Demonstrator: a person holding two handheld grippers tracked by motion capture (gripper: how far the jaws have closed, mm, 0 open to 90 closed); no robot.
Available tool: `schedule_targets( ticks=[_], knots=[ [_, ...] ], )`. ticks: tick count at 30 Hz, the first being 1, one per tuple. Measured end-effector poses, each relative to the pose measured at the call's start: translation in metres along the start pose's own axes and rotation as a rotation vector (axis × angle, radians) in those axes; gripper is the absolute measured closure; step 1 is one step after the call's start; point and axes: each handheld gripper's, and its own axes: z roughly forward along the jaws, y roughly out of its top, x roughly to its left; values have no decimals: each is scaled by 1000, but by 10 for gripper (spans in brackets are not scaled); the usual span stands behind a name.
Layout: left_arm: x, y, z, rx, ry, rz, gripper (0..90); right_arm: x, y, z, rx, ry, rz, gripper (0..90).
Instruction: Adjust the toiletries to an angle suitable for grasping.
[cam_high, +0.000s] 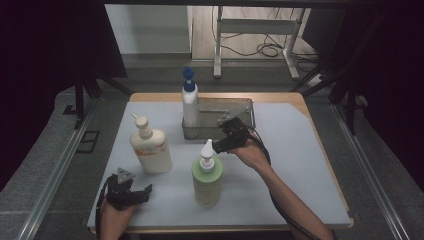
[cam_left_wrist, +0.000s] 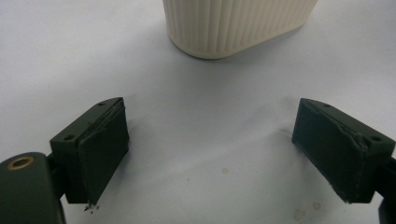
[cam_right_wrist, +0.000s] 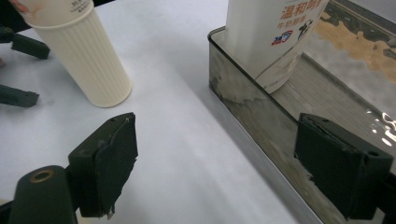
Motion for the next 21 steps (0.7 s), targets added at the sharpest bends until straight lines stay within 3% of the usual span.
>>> schedule_targets(
  ticks=[14,21],
  knots=[
    [0,0,0,2,-2,-2,105,6,-14,-16,-22,12,-17,74],
    [0,0,0,2,-1,0,105,12,-20,-24,-33,15,-62,78]
  ],
)
